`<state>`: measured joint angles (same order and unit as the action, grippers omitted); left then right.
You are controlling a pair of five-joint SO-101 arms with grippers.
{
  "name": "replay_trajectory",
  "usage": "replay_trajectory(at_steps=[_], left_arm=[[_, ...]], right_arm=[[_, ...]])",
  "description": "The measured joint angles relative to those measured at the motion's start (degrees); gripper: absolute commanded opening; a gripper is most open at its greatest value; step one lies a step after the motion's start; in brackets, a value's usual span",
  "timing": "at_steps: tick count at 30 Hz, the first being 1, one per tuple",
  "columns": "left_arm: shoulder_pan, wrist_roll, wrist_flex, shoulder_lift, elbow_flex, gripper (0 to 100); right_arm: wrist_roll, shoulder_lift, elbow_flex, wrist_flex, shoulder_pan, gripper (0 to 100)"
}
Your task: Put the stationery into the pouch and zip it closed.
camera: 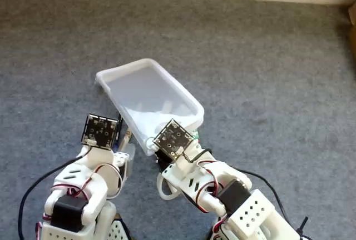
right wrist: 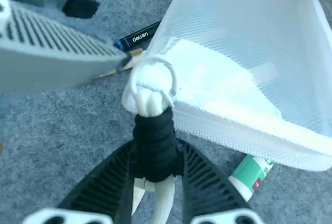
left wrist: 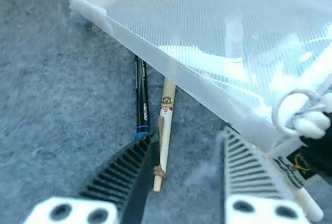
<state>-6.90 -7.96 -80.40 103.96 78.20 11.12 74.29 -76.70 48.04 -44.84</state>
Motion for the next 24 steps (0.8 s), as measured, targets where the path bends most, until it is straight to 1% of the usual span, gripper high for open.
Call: replay_trajectory(at_steps=[3,7,19,24], left_arm=[[0.0,-1.58,-1.23,0.09,-0.79,35],[0.0,-1.76,-1.23,0.09,-0.79,35],[0.0,-1.76,-1.23,0.09,-0.79,35],[0.0,-1.76,-0.7,0.09,-0.79,35]], right_arm=[[-1.58,0.0,0.0,-0.44,1.85,0.5],[-2.73,0.0,0.0,-2.46,3.16,0.5],[-2.81,0.0,0.0,-2.81,2.81,0.5],[-2.81,0.0,0.0,0.79,1.41,0.5]])
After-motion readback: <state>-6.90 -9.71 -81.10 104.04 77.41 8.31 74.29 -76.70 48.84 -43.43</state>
